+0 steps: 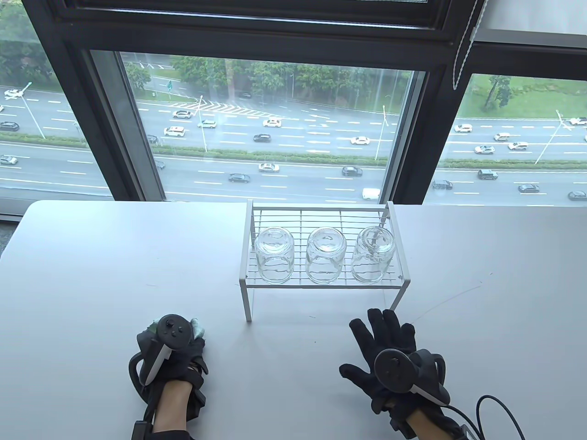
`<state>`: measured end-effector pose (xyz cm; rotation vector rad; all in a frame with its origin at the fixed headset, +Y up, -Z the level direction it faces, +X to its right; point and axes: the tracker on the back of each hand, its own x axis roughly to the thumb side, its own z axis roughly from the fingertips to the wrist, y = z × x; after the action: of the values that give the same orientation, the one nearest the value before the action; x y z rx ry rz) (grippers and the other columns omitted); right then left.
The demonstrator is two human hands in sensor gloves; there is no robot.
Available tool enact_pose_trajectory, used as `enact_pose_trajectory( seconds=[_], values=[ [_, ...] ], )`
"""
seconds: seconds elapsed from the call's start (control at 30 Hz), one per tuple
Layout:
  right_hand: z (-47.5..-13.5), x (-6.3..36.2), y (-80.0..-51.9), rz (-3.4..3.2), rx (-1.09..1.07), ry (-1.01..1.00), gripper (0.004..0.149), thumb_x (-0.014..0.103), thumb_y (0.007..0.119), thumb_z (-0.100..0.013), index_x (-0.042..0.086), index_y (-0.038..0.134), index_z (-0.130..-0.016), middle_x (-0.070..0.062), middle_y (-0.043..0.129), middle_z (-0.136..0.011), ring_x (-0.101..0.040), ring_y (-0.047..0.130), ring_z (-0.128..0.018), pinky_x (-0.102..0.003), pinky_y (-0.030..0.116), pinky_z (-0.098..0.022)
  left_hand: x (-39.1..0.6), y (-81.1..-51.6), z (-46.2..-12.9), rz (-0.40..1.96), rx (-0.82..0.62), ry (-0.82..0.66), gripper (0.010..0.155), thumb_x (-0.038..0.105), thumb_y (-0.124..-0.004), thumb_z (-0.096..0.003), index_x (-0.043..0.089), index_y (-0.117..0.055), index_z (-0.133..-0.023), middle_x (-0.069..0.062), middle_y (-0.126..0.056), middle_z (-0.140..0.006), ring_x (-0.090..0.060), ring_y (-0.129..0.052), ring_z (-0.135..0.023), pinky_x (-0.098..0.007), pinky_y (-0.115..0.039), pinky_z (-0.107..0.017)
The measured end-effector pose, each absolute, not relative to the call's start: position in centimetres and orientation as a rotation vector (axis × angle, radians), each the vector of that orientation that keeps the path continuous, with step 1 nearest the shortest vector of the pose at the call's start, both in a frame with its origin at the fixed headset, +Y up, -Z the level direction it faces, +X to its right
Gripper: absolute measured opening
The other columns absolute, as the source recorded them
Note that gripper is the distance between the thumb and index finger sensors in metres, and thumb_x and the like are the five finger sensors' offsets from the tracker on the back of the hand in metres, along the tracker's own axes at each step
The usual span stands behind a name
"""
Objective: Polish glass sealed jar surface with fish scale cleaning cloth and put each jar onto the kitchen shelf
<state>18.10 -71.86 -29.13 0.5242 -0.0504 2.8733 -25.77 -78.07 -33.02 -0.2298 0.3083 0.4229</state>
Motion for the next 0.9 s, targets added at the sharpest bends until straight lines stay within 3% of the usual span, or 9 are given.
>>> enact_pose_trajectory(
  seconds=[0.23,0.47,0.63,0.9],
  values=[
    [-29.1,18.1,-71.9,2.874,0.524,-0.047,0.091,0.076,0.06,-0.039,0.032,0.036,-0.114,-0.016,0.023,-0.122,-0.046,0.022,-0.108,-0.071,0.024,-0.071,-25.9,-78.4,-32.9,0.467,-0.332,0.303,0.082,0.056,-0.078,-0.0501,0.019,-0.043,-0.114,-0.023,-0.029,-0.123,-0.054,-0.028,-0.111,-0.069,-0.036,-0.071],
    [-29.1,18.1,-71.9,2.87,0.515,-0.054,0.09,0.075,0.06,-0.039,0.032,0.035,-0.114,-0.015,0.022,-0.122,-0.046,0.021,-0.108,-0.071,0.024,-0.071,-26.4,-77.4,-32.4,0.519,-0.305,0.32,0.087,0.072,-0.069,-0.0447,0.031,-0.041,-0.116,-0.027,-0.031,-0.122,-0.057,-0.031,-0.109,-0.07,-0.035,-0.071],
    [-29.1,18.1,-71.9,2.871,0.517,-0.056,0.091,0.076,0.06,-0.039,0.032,0.034,-0.114,-0.016,0.021,-0.122,-0.046,0.02,-0.108,-0.071,0.023,-0.071,-26.6,-75.5,-31.7,0.536,-0.258,0.347,0.088,0.082,-0.057,-0.0416,0.04,-0.037,-0.116,-0.021,-0.028,-0.124,-0.054,-0.026,-0.111,-0.07,-0.034,-0.071],
    [-29.2,18.0,-71.9,2.882,0.528,-0.049,0.091,0.076,0.059,-0.039,0.032,0.033,-0.114,-0.015,0.021,-0.122,-0.046,0.02,-0.108,-0.071,0.023,-0.071,-24.0,-71.5,-30.3,0.503,-0.078,0.198,0.087,0.081,-0.057,-0.0433,0.04,-0.034,-0.116,-0.02,-0.023,-0.125,-0.053,-0.016,-0.111,-0.072,-0.024,-0.069]
  ],
)
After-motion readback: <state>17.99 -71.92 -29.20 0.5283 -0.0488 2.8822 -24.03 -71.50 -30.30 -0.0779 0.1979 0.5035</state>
